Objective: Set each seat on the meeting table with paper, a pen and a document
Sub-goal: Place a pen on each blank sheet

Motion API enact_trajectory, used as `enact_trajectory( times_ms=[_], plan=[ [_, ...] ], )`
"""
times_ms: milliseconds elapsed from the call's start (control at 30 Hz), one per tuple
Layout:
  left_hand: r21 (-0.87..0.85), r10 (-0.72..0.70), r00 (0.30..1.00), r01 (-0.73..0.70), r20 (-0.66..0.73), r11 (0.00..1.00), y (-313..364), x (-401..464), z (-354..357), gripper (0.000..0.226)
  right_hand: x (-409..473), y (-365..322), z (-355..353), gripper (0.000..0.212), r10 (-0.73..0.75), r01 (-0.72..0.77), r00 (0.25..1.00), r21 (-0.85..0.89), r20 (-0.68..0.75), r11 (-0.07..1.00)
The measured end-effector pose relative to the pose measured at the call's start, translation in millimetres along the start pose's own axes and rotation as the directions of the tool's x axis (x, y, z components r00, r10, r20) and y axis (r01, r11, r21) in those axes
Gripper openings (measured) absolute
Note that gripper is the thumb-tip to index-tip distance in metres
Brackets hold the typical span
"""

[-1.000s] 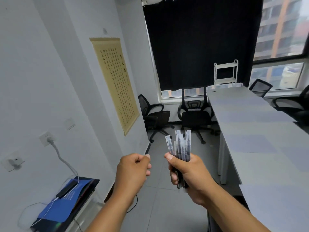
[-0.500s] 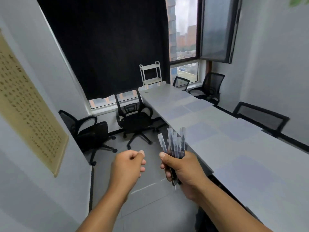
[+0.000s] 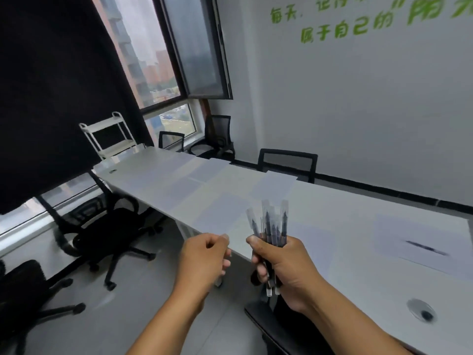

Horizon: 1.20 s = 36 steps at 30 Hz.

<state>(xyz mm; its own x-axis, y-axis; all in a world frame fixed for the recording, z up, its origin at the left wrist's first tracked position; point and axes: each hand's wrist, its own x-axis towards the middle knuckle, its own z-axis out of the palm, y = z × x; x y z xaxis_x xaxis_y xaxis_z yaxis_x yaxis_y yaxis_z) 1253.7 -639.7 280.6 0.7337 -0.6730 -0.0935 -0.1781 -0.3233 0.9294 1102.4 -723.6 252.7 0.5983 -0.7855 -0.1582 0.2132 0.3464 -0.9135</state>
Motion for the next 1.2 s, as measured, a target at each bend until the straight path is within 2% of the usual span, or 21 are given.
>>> enact_trajectory(
  times_ms=[100,333,567,733,967,1067,1200],
  plan=[
    [0.063,0.021,0.999,-0.024,0.050,0.998,8,29,18,0.032,28,6,-13,0.020,0.015,-0.013,0.999,0.041,-0.050,0.999],
    [0.077,-0.004,0.985,-0.010,0.174,0.997,28,91,63,0.027,67,1,-46,0.026,0.041,-0.029,0.979,0.065,-0.198,0.997],
    [0.102,-0.030,0.917,-0.012,0.399,0.995,26,147,138,0.028,97,13,-95,0.017,0.092,-0.042,0.908,0.128,-0.409,0.991],
    [0.109,-0.032,0.834,-0.034,0.551,0.993,8,197,183,0.028,132,28,-113,0.020,0.116,-0.066,0.834,0.110,-0.540,0.992],
    [0.207,-0.091,0.636,-0.111,0.766,0.972,-26,265,232,0.035,184,58,-113,0.021,0.138,-0.149,0.718,0.043,-0.683,0.988],
    [0.200,-0.108,0.578,-0.098,0.809,0.975,-38,281,246,0.033,199,70,-114,0.032,0.167,-0.178,0.657,0.064,-0.735,0.982],
    [0.199,-0.127,0.529,-0.081,0.839,0.977,-53,294,260,0.025,211,85,-121,0.040,0.210,-0.239,0.637,0.069,-0.742,0.969]
  ],
)
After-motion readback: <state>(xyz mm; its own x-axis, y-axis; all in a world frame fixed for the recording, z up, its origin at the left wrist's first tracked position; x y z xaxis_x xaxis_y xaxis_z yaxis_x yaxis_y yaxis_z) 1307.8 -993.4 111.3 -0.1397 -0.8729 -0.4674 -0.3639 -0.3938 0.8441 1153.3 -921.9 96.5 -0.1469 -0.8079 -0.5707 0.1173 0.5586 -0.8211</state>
